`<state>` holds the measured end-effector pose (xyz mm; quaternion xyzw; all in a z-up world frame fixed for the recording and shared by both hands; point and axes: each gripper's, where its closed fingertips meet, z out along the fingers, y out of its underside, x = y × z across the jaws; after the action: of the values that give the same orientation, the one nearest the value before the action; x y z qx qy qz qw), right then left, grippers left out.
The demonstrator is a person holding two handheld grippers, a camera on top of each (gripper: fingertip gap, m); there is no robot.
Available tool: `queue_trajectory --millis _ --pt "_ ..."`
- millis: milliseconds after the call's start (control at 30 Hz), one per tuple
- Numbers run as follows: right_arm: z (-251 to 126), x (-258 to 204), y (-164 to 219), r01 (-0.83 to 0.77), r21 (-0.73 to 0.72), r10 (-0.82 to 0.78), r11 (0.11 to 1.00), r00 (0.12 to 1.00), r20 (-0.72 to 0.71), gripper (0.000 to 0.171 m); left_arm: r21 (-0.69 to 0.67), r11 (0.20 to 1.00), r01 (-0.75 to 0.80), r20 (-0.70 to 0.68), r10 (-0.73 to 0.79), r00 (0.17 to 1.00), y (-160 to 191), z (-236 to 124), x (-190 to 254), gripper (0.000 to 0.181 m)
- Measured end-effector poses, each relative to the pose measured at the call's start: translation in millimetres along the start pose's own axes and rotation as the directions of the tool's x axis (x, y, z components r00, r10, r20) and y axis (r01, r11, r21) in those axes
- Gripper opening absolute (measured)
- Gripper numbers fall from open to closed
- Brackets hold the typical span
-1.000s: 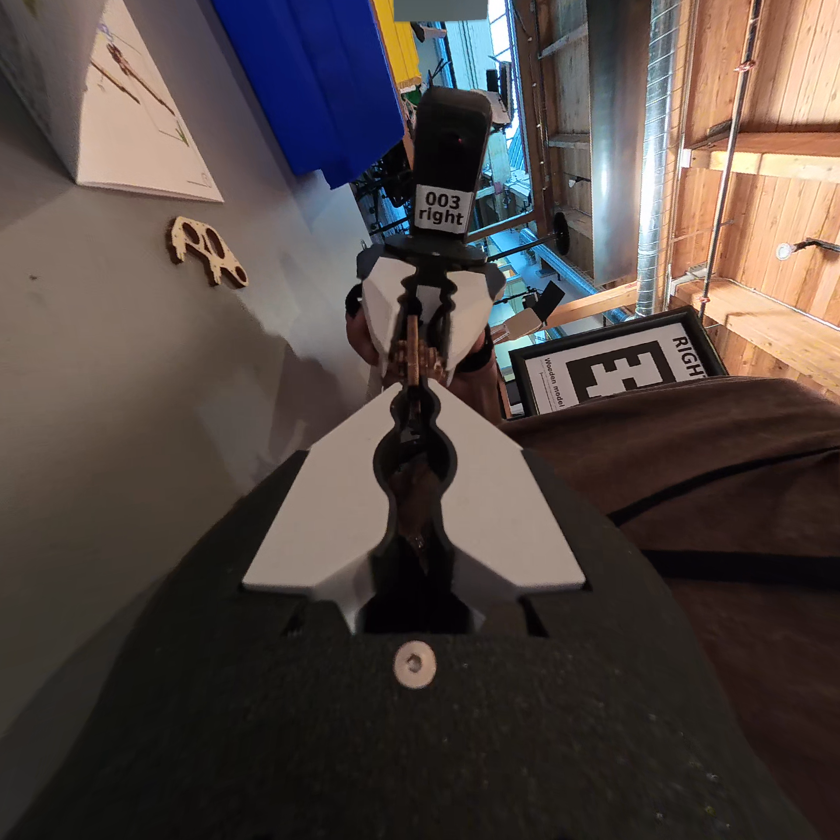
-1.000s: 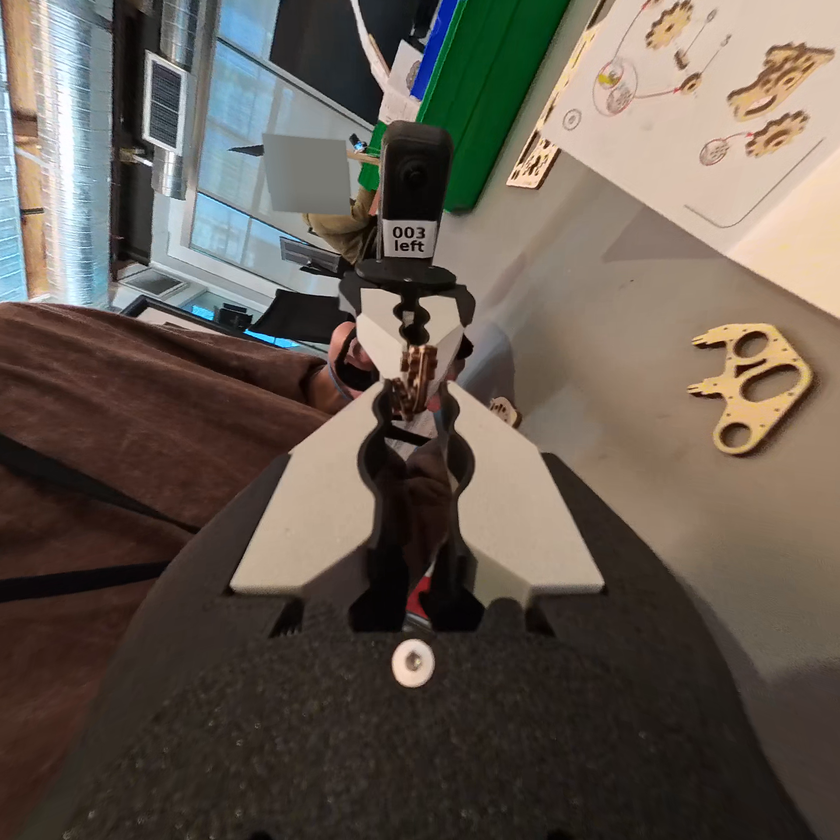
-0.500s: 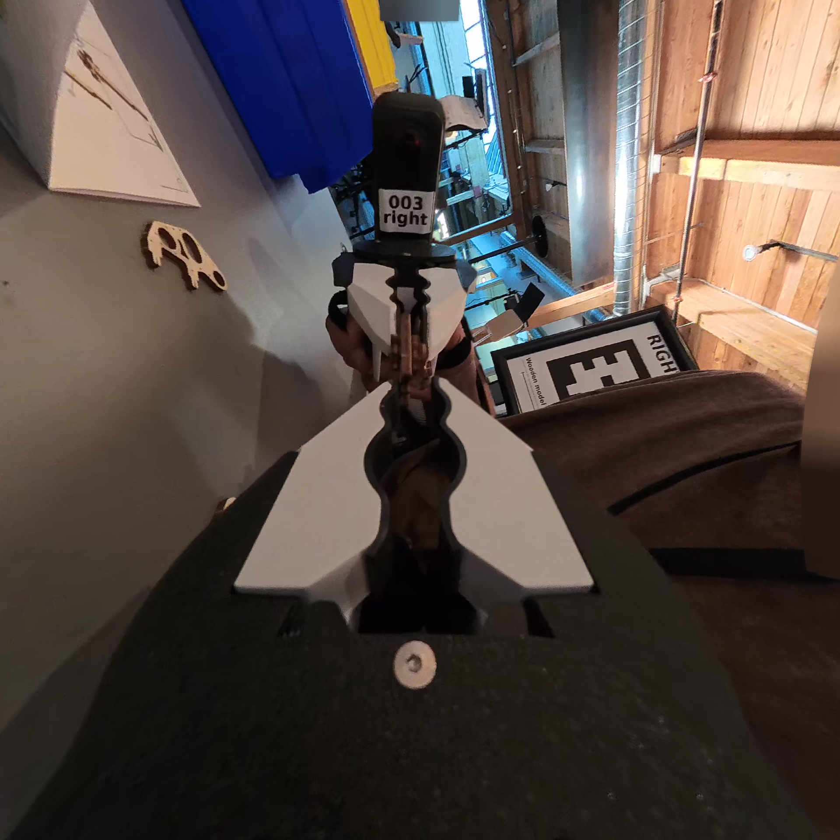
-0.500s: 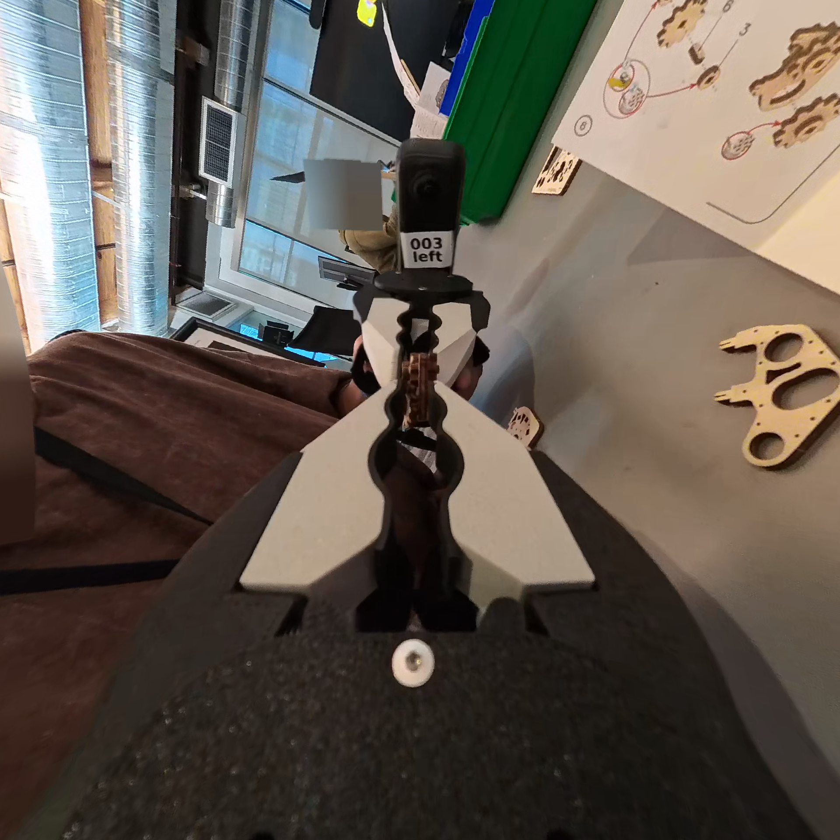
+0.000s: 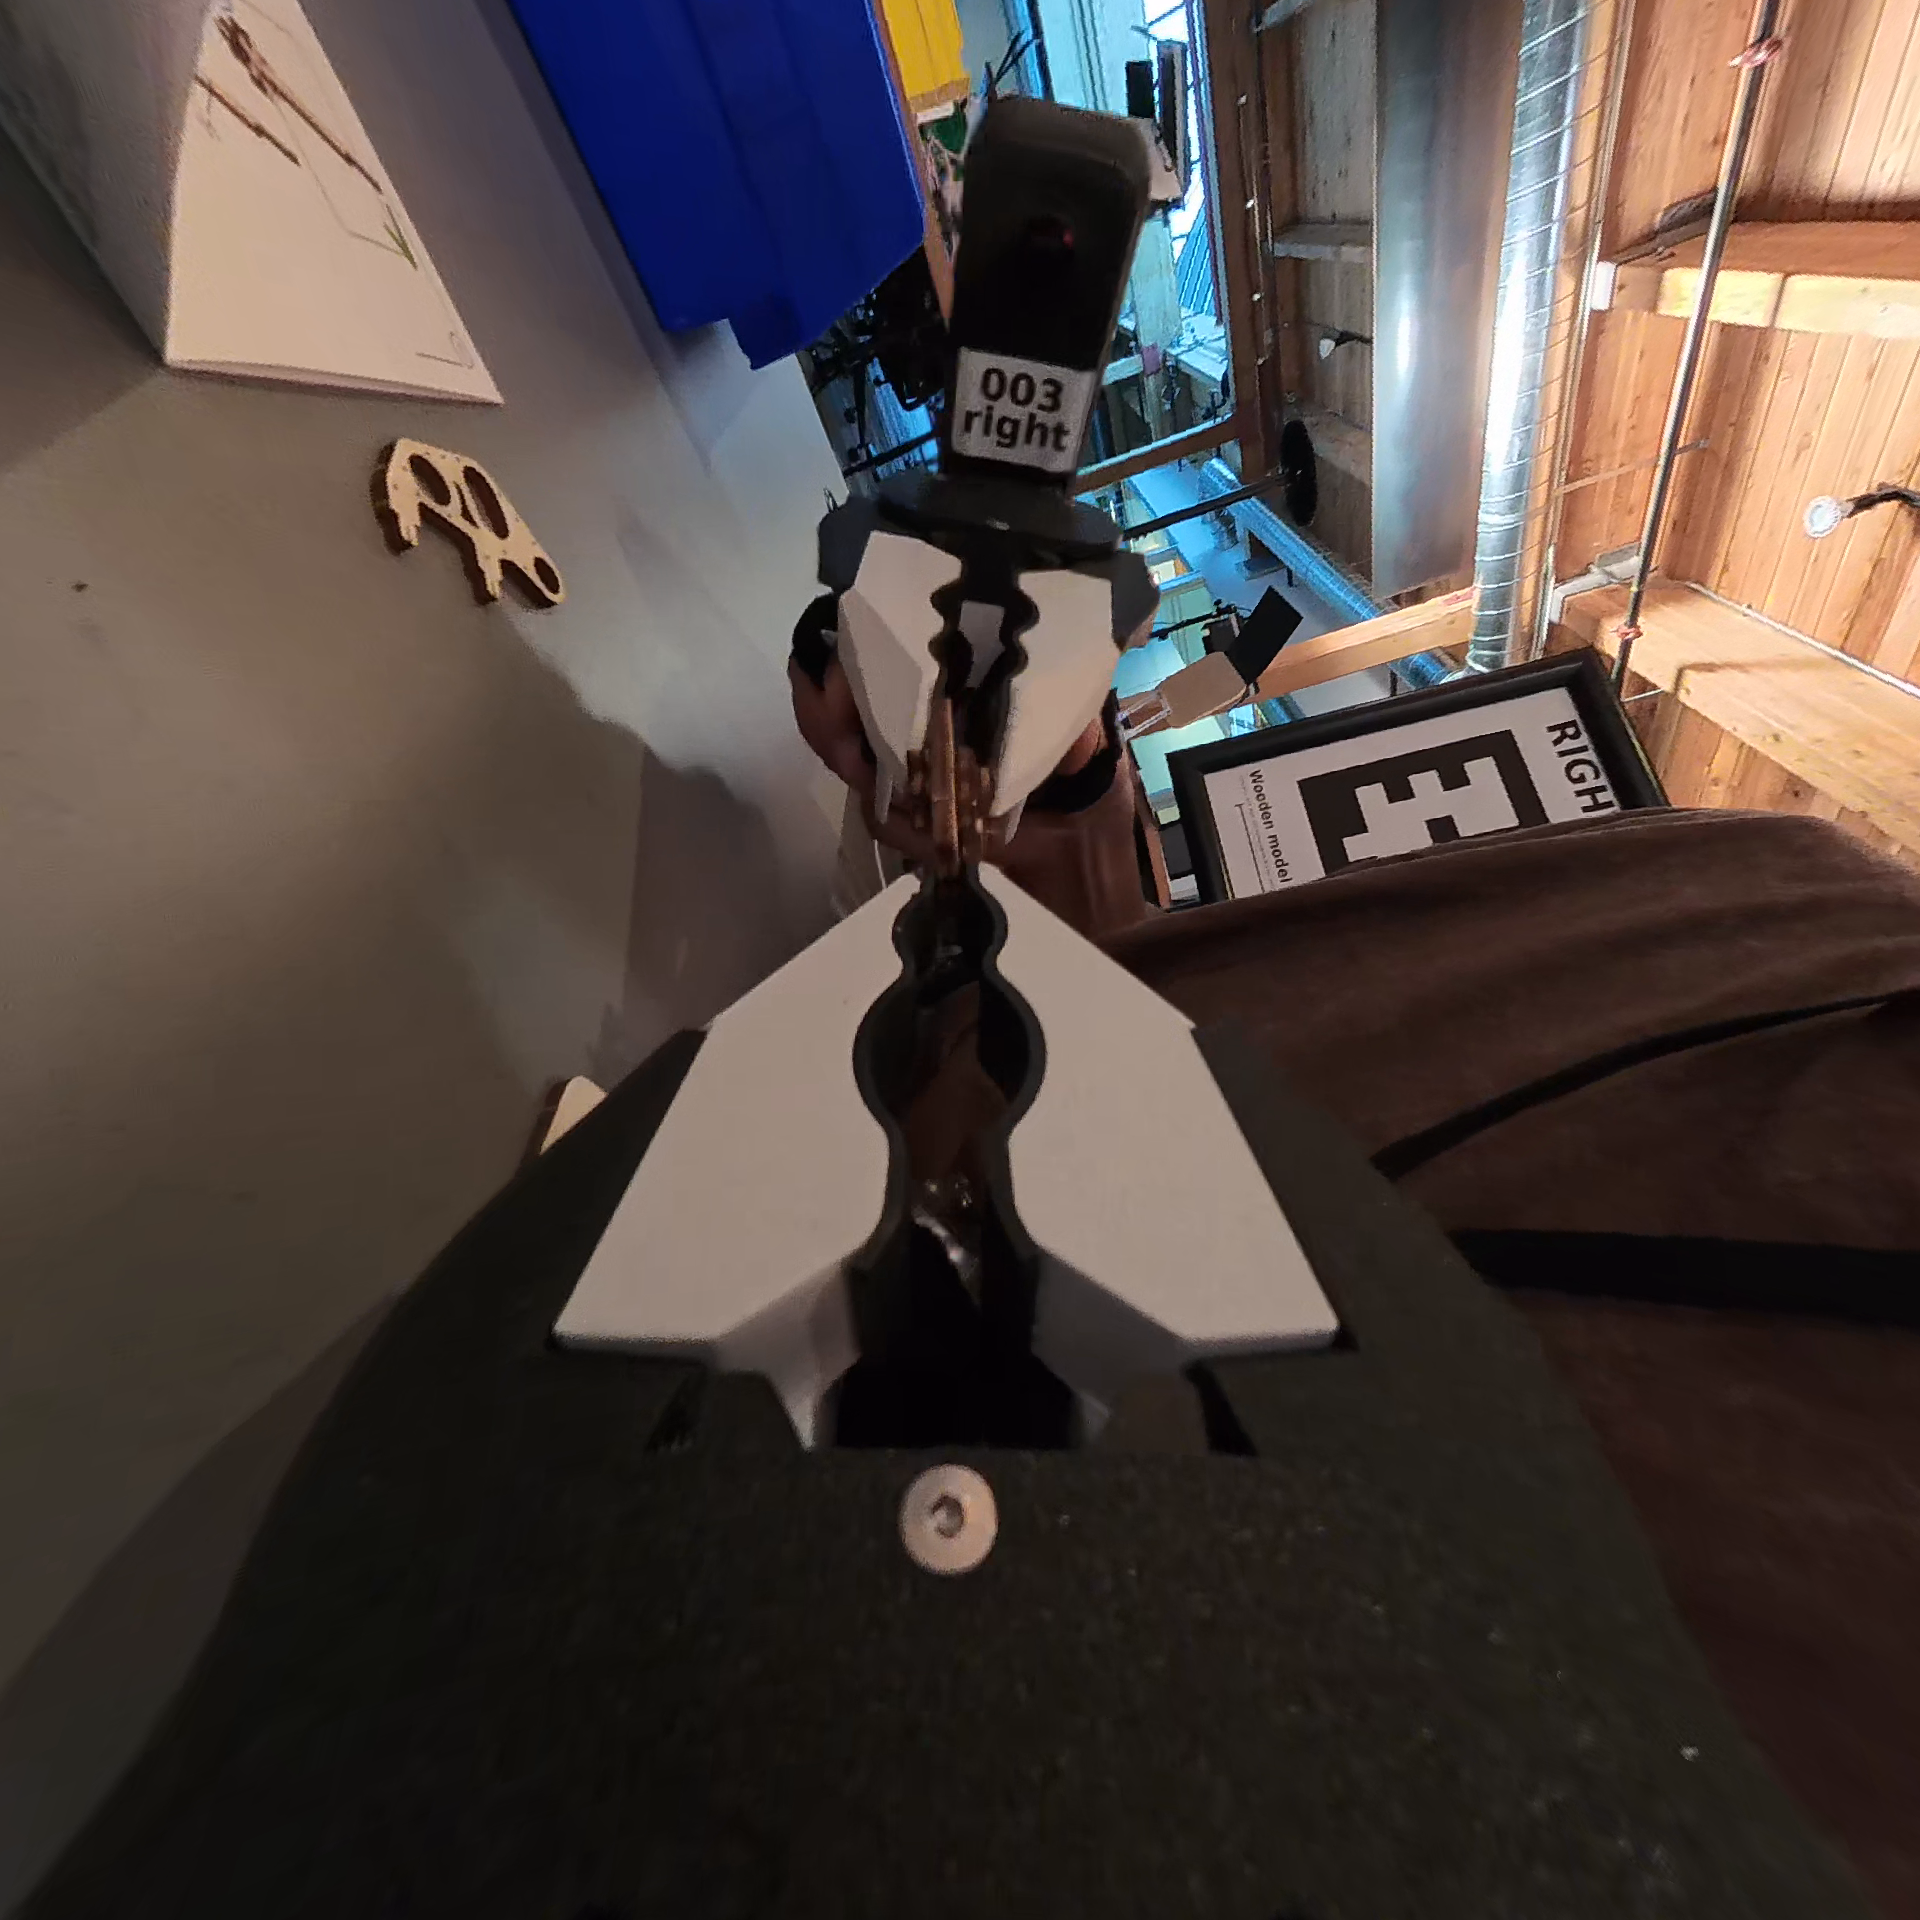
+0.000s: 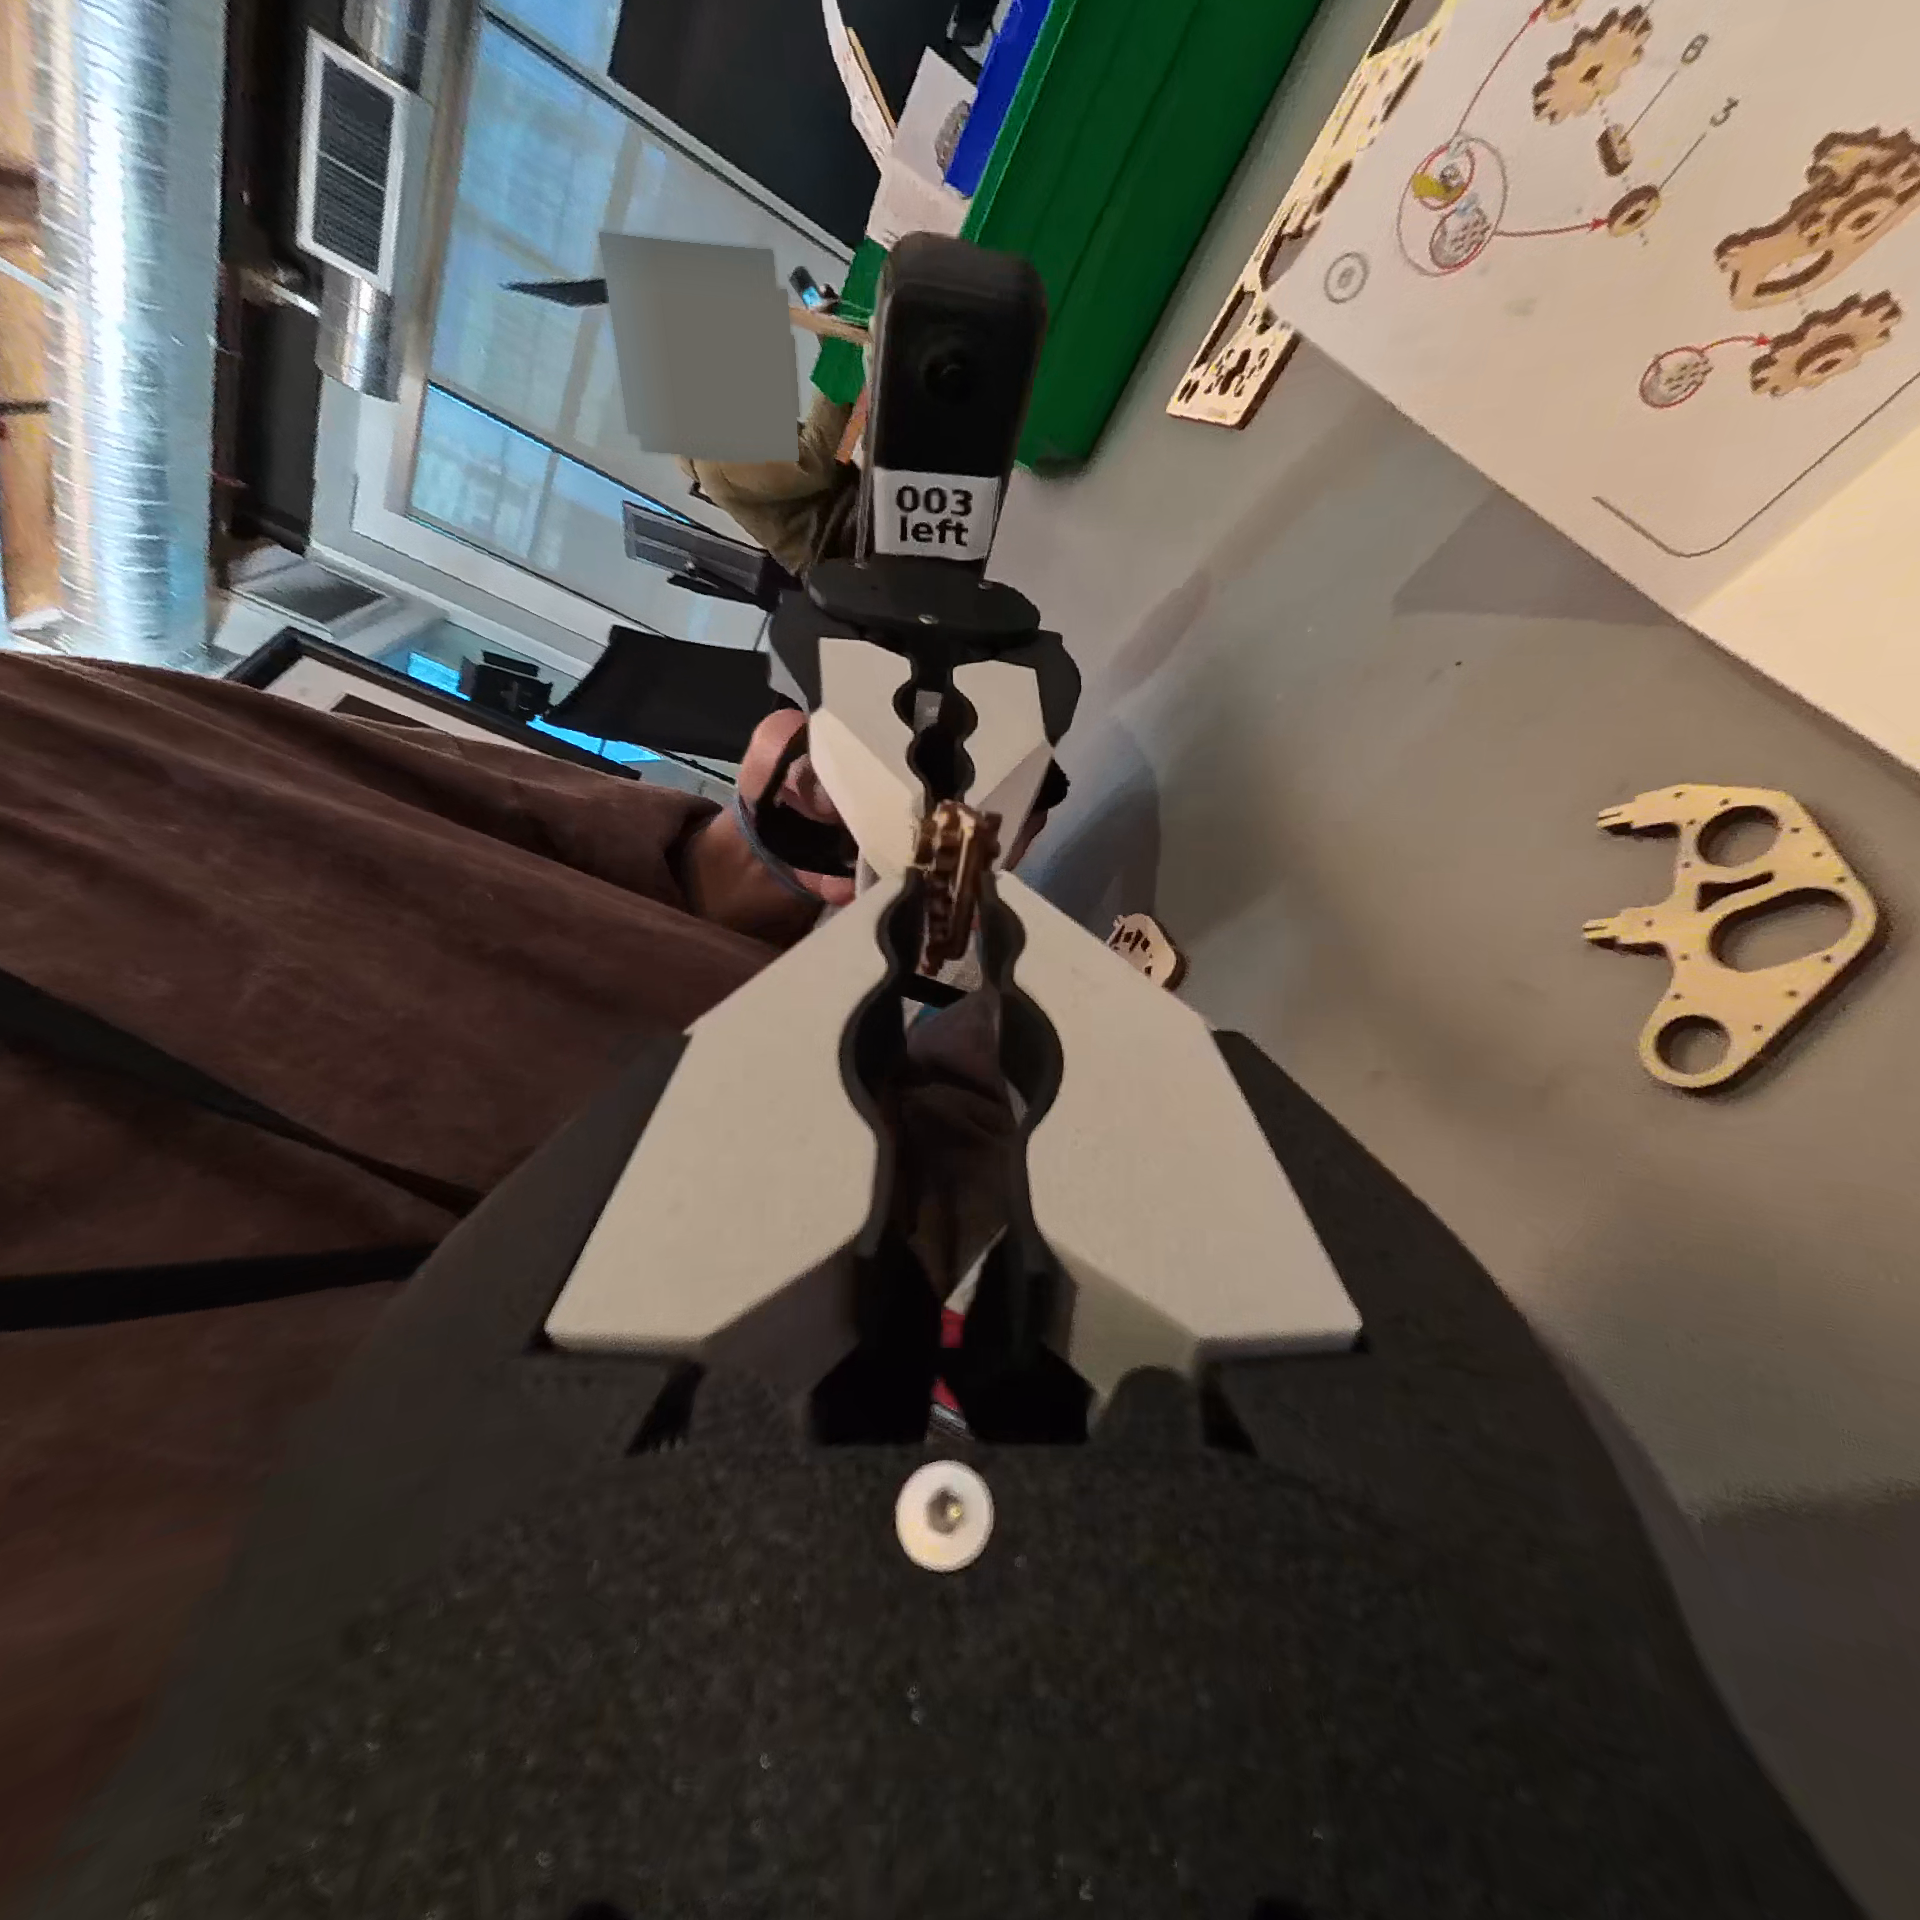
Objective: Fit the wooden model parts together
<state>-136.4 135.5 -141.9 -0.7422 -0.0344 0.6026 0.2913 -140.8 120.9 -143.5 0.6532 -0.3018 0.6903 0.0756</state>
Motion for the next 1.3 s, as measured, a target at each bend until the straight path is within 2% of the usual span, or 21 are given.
queue_trajectory --millis 200,300,400,633,733,800,900,967,1067,1133,1300 --pt "1.5 5.7 2.8 0.024 -0.016 -0.025 1.000 0.998 -0.054 0.010 -0.013 1.000 -0.003 0.029 0.003 1.000 2.4 -1.5 -5.6 0.001" --pt "-1.7 0.6 -4.4 -0.007 0.025 0.007 1.000 1.000 -0.003 0.023 0.025 0.999 0.031 0.015 -0.032 0.999 -3.3 -5.5 -7.5 0.001" --pt "-5.2 8.3 -5.1 0.004 0.022 -0.004 1.000 0.999 -0.043 0.023 0.042 0.998 0.038 0.026 -0.039 0.999 -6.9 -9.4 -10.9 0.001" --pt "1.6 6.6 -3.2 -0.030 0.014 0.031 0.999 0.999 -0.011 0.016 0.029 0.999 0.034 -0.001 -0.034 0.999 -3.6 -6.1 -4.6 0.001" --pt "2.2 7.9 -2.3 -0.017 0.009 0.017 1.000 0.999 -0.029 0.017 0.030 0.999 0.029 0.012 -0.029 0.999 -4.1 -7.4 -6.8 0.001" --pt "-1.4 4.2 -7.8 -0.024 0.036 0.025 0.999 1.000 -0.002 0.023 0.045 0.998 0.040 0.005 -0.040 0.999 -6.6 -8.7 -6.1 0.001" --pt "-17.7 14.9 -17.5 0.079 0.055 -0.074 0.995 0.992 -0.100 0.027 0.070 0.996 0.062 0.059 -0.066 0.996 -9.7 -15.1 -17.2 0.001" --pt "-32.0 41.4 -17.1 0.248 -0.037 -0.247 0.968 0.920 -0.304 0.030 0.103 0.991 0.089 0.103 -0.100 0.990 -13.3 -22.7 -27.9 0.001" --pt "-53.2 75.9 -16.3 0.417 -0.229 -0.473 0.880 0.714 -0.516 0.032 0.139 0.985 0.099 0.169 -0.122 0.978 -17.4 -33.6 -41.1 0.001" --pt "-58.1 85.3 -16.2 0.429 -0.282 -0.509 0.858 0.646 -0.569 0.033 0.147 0.986 0.083 0.194 -0.111 0.975 -19.2 -37.0 -43.0 0.001" --pt "-58.6 102.2 -12.0 0.406 -0.351 -0.531 0.844 0.540 -0.653 0.031 0.204 0.977 0.054 0.223 -0.100 0.970 -26.8 -41.9 -43.9 0.001"
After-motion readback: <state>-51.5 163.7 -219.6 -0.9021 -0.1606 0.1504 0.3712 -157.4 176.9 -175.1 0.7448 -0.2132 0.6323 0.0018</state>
